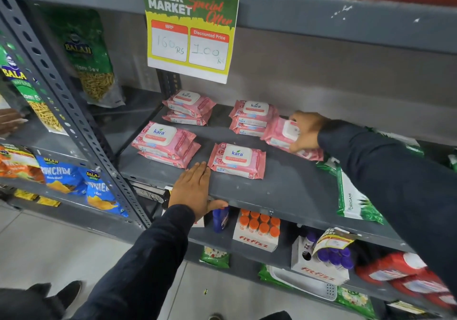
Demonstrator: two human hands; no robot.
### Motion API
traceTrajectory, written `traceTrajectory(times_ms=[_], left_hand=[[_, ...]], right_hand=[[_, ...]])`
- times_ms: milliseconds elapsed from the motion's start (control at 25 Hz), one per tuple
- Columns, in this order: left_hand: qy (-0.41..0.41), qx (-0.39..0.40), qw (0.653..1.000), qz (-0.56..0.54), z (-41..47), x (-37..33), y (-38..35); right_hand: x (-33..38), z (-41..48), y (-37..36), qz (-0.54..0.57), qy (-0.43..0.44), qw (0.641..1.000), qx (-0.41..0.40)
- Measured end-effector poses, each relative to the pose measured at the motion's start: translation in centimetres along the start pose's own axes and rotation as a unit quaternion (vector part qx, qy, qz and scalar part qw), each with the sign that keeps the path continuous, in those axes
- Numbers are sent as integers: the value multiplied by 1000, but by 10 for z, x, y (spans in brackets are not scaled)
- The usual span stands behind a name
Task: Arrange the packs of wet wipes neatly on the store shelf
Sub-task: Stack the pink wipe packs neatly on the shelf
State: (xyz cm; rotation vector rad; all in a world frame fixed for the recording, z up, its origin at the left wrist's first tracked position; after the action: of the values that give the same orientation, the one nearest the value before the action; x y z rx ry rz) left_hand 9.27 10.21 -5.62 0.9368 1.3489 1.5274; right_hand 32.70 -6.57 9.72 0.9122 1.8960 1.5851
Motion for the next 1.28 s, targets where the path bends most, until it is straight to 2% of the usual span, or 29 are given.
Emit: traceTrajectory(times_ms=[160,400,720,920,1120,1280], left_hand=[[-5,-8,1000,2,0,-1,1],[-8,-12,1000,5,1,0,0],[-6,-16,1000,6,2,2,-1],[-8,-26,1000,3,2,2,-2],[-3,-17,1000,4,1,2,-1],[-4,-4,1000,-3,2,1,0]], right_hand=[[67,5,17,17,81,996,-25],[136,10,-24,-30,146,988,45],[136,10,-22,-19,148,984,99],[135,12,22,-15,108,993,37],[153,5,-4,-118,122,980,99],[161,3,-14,-168,150,970,88]])
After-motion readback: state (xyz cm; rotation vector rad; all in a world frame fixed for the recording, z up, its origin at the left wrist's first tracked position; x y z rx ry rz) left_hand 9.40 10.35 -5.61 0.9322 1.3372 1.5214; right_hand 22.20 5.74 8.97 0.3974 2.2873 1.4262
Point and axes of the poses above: each hand's wrist, its own z-axis towards the middle knuckle, its own y-axis out of the back of the hand, x = y × z, the point moved 6 cm from there along z, towards the middle knuckle, and after that the axes turned 1 degree about -y, right-handed, at the moved point
